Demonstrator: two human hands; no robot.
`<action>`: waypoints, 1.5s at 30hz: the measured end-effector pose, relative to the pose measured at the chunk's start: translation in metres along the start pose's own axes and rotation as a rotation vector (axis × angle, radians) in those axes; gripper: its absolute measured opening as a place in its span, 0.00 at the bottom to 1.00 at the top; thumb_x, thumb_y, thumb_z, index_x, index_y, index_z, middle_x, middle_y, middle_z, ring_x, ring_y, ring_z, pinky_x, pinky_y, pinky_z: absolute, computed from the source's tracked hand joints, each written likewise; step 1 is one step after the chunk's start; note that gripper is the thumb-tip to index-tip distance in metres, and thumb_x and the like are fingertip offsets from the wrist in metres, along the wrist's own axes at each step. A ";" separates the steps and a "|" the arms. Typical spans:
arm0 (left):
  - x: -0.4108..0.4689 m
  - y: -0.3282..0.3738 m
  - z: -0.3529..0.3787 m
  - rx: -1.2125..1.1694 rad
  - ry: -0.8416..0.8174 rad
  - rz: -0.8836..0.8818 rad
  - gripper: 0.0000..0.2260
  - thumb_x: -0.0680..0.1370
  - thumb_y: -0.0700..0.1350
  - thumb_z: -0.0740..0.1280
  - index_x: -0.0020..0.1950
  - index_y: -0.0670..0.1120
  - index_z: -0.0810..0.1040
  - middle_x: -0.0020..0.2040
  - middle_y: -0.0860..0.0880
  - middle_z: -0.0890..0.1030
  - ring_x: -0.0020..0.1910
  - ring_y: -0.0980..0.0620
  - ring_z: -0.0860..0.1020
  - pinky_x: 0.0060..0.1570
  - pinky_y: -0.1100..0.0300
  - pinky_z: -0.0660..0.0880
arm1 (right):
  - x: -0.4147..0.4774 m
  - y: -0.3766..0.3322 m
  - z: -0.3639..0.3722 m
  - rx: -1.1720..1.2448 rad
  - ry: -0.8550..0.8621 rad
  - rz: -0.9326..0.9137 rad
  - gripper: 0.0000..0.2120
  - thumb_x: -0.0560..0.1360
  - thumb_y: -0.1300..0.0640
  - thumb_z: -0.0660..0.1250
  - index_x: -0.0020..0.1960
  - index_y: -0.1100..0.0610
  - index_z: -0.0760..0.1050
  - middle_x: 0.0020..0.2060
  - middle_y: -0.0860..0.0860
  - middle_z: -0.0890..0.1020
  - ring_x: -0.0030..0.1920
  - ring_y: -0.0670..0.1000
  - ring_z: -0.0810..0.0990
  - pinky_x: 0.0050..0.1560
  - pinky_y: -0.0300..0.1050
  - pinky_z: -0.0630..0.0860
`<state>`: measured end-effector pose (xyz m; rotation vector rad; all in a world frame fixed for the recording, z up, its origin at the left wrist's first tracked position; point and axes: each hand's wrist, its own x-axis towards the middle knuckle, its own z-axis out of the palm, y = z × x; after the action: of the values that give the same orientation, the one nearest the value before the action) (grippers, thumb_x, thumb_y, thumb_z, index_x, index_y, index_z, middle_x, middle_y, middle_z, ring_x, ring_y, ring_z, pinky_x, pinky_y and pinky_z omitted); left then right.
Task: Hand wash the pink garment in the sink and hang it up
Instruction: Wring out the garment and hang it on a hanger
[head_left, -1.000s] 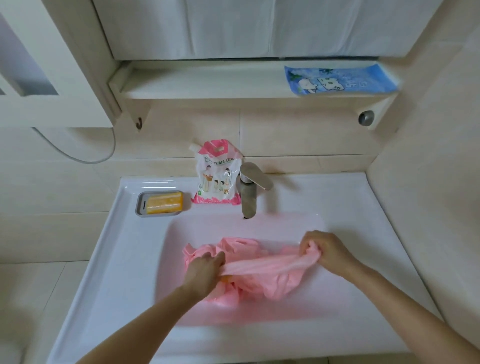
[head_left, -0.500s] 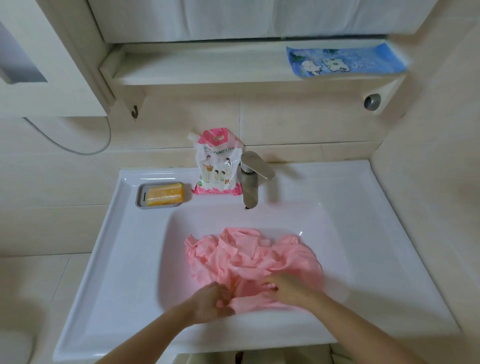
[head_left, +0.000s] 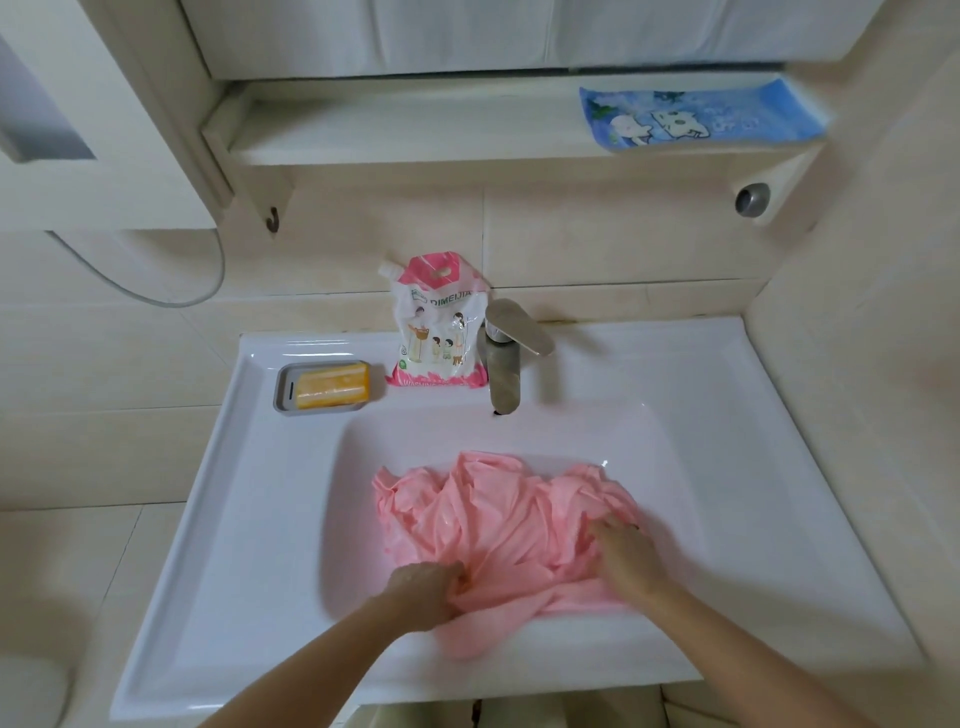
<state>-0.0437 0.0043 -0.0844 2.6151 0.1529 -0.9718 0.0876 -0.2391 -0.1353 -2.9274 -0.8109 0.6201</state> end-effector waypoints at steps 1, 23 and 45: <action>0.003 0.003 -0.003 0.035 0.013 0.012 0.14 0.79 0.48 0.60 0.64 0.50 0.75 0.56 0.49 0.78 0.58 0.47 0.76 0.54 0.58 0.70 | -0.002 -0.004 -0.003 0.049 0.050 -0.049 0.13 0.73 0.47 0.67 0.55 0.51 0.78 0.56 0.48 0.79 0.59 0.48 0.76 0.47 0.40 0.68; -0.044 -0.031 -0.199 0.138 0.614 0.500 0.25 0.70 0.61 0.51 0.44 0.42 0.75 0.35 0.49 0.78 0.38 0.45 0.77 0.35 0.64 0.64 | -0.029 -0.008 -0.285 0.384 0.007 -0.399 0.10 0.70 0.54 0.75 0.37 0.46 0.74 0.30 0.40 0.73 0.33 0.42 0.68 0.38 0.39 0.65; -0.114 0.051 -0.298 -0.129 1.051 0.654 0.01 0.72 0.40 0.69 0.42 0.44 0.78 0.33 0.56 0.79 0.35 0.67 0.77 0.33 0.74 0.72 | -0.048 -0.077 -0.373 1.010 0.411 -0.490 0.15 0.69 0.70 0.72 0.49 0.55 0.74 0.33 0.56 0.75 0.32 0.51 0.79 0.32 0.53 0.82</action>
<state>0.0641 0.0648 0.2145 2.4837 -0.3574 0.6224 0.1572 -0.1722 0.2360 -1.7637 -0.7884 0.2409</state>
